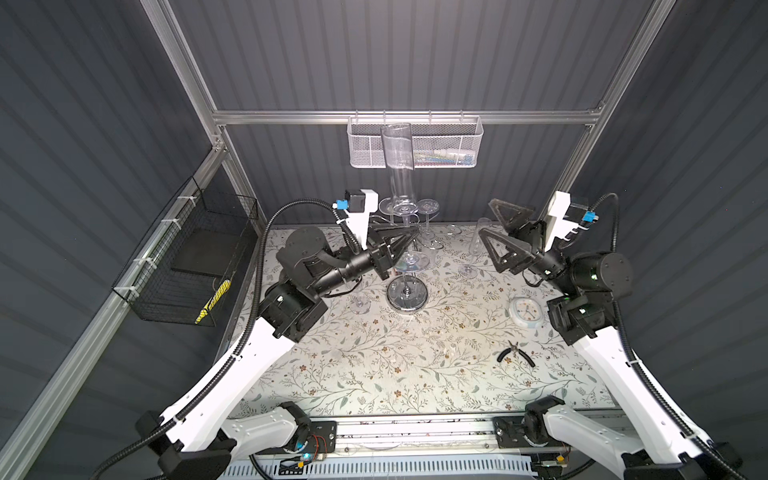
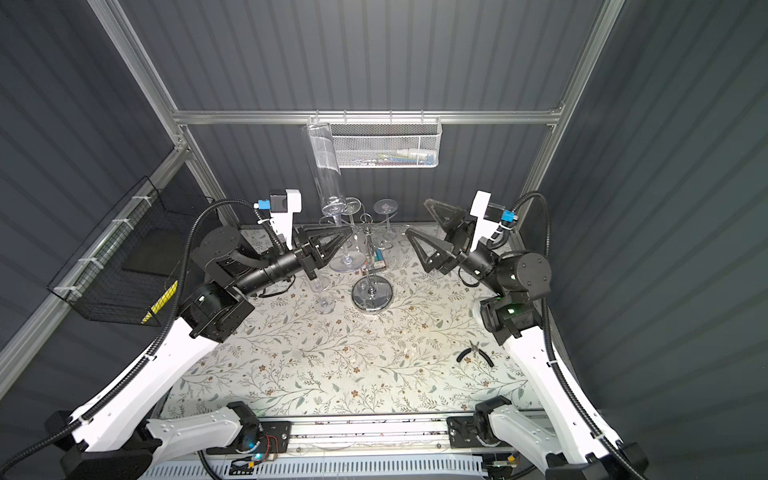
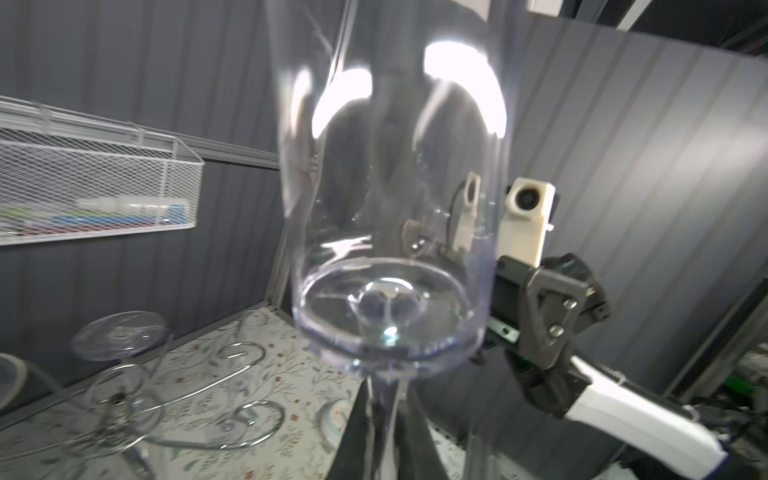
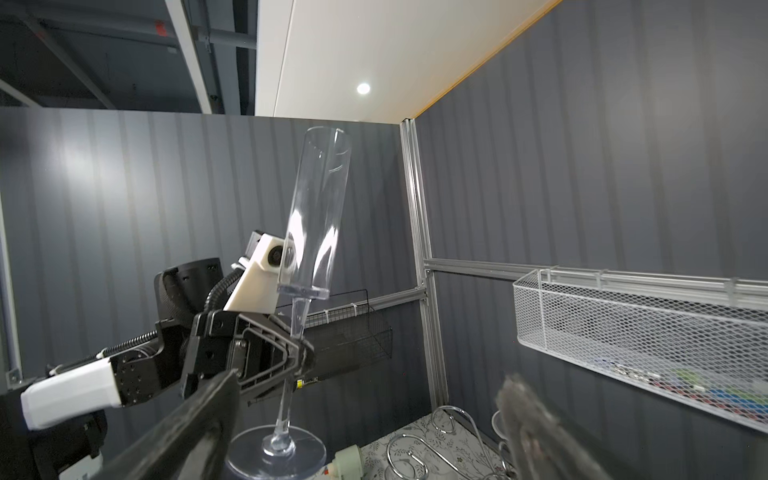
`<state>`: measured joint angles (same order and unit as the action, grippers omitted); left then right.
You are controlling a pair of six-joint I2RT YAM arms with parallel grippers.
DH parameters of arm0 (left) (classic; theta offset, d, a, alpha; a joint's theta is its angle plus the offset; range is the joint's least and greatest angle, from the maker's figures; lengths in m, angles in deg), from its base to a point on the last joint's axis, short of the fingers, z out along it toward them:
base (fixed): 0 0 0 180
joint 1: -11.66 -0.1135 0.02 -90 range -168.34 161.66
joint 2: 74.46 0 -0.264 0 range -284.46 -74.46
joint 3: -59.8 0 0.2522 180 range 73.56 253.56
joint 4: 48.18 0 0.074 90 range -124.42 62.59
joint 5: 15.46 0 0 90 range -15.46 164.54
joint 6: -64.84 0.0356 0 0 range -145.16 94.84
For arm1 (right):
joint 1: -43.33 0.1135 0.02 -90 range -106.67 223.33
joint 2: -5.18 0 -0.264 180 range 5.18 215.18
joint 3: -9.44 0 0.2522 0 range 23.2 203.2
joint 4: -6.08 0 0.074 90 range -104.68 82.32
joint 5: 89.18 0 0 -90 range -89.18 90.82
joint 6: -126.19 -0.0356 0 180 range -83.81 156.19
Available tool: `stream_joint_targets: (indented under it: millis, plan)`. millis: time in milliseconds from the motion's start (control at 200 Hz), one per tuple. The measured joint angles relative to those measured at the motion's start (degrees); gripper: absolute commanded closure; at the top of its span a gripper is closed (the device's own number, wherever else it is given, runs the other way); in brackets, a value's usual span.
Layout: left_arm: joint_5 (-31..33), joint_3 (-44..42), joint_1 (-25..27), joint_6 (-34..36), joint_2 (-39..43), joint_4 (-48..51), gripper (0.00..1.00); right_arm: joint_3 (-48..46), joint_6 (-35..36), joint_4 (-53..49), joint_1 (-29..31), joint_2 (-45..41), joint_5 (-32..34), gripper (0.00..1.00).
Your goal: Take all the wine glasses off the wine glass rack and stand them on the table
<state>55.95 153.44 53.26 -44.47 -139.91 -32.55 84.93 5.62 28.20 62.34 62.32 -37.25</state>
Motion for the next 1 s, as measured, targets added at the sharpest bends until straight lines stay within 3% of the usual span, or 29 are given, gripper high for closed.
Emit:
stream_joint_targets:
  millis: [150,265,405,665,1001]
  plan:
    - [6.2,1.7,0.0,10.5,-0.5,8.5,1.00,-2.9,0.5,0.3,4.8,-0.3,4.8,0.01]
    - [9.1,1.8,0.0,16.1,-0.8,12.7,1.00,5.2,-0.3,-9.6,6.4,4.2,4.8,0.01]
    - [11.1,2.3,0.0,20.3,-1.4,15.9,1.00,9.4,-1.6,-10.7,8.5,7.1,3.3,0.01]
    - [11.7,2.8,0.0,22.8,-2.4,17.1,1.00,13.5,1.9,-15.0,14.5,11.8,6.1,0.01]
    - [11.1,2.8,0.0,22.8,-3.8,17.9,1.00,16.9,1.6,-13.1,14.9,17.8,6.4,0.05]
